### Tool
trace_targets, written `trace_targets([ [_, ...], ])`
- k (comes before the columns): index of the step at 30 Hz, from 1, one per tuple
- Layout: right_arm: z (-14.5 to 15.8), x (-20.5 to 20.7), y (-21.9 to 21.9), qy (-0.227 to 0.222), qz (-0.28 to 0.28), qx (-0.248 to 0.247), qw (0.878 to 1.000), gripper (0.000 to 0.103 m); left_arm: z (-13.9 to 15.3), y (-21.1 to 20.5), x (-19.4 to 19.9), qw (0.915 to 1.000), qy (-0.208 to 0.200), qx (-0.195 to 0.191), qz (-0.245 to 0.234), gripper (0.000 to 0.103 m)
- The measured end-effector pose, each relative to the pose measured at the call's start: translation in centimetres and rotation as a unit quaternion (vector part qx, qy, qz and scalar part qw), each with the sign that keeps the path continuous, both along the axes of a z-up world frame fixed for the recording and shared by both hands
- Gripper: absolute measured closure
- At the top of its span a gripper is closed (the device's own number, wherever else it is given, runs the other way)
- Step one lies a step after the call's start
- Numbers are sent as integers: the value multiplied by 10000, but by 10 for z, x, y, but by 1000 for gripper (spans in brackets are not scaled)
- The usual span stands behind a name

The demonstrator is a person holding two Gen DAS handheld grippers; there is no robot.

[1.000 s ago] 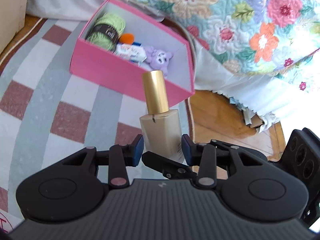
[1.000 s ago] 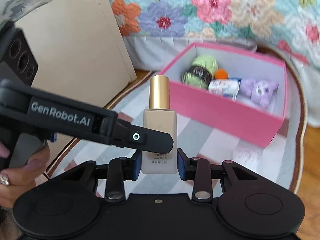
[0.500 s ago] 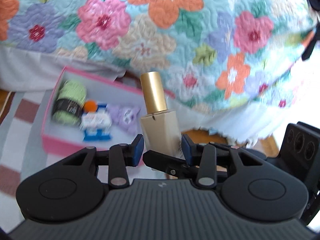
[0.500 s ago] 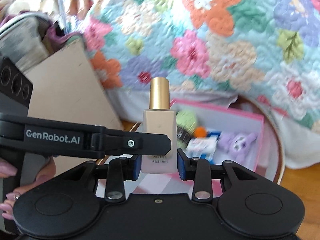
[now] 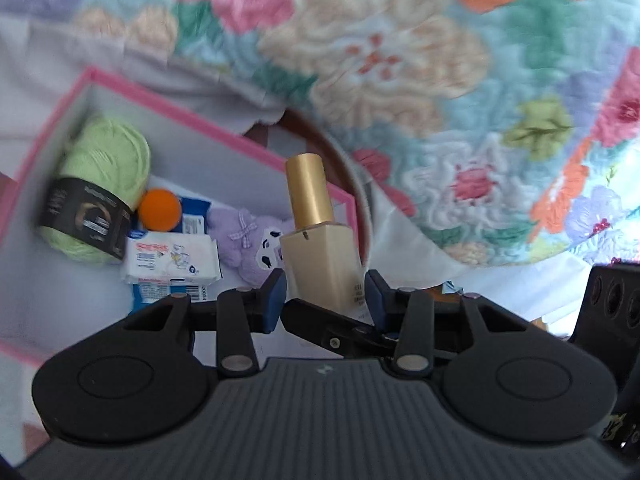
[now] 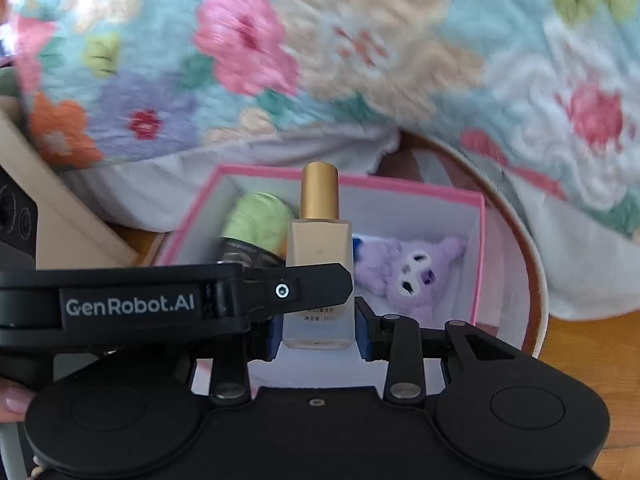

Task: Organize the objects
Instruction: 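Carry the foundation bottle upright into the pink box with the left tool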

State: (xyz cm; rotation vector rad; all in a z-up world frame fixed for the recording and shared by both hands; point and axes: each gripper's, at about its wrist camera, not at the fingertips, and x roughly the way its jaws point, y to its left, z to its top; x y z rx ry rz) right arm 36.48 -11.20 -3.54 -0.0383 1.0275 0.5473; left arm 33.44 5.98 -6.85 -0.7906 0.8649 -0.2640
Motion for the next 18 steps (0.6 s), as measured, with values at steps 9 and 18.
trace_targets([
  [9, -62, 13, 9, 68, 277, -487, 9984, 63, -68, 6, 23, 9970, 632, -420, -127, 61],
  [18, -82, 18, 17, 160, 484, -914, 9945, 63, -84, 2, 30, 9942, 999, -373, -122, 61],
])
